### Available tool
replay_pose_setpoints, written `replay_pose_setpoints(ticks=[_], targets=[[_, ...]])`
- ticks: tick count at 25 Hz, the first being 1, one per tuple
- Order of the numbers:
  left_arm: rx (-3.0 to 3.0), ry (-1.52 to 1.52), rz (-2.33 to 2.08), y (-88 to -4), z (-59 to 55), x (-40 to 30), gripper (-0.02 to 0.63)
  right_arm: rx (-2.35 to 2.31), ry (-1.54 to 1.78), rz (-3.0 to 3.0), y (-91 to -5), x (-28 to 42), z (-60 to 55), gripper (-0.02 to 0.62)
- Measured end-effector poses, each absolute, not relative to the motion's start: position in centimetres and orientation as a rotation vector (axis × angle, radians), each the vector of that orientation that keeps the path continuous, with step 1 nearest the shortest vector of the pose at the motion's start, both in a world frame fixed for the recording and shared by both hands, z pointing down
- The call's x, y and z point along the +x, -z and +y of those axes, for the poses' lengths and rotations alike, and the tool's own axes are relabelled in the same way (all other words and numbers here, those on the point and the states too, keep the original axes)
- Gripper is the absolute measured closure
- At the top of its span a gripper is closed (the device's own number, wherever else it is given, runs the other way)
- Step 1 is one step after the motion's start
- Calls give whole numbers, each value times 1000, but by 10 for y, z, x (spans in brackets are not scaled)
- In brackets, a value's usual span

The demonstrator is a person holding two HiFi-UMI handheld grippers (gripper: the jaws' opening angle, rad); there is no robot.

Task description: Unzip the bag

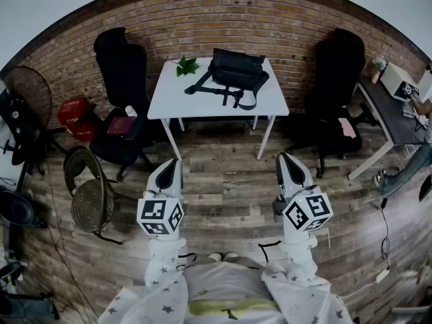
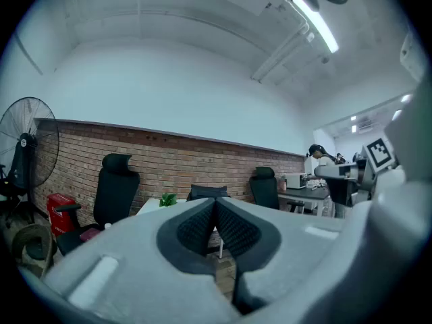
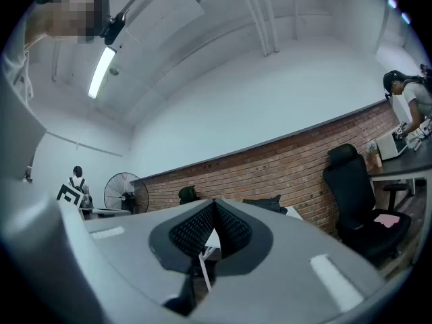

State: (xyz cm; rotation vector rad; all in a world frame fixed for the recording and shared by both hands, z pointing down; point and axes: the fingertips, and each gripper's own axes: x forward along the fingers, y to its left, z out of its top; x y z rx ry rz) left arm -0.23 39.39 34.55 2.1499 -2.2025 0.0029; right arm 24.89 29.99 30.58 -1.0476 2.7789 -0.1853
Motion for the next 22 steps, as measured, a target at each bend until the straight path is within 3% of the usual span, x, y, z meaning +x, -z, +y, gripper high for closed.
replay_pose_setpoints(ticks=[22], targets=[[2113, -79, -2203, -364, 403, 25, 607, -1031, 287, 2770, -332, 271, 293, 598]])
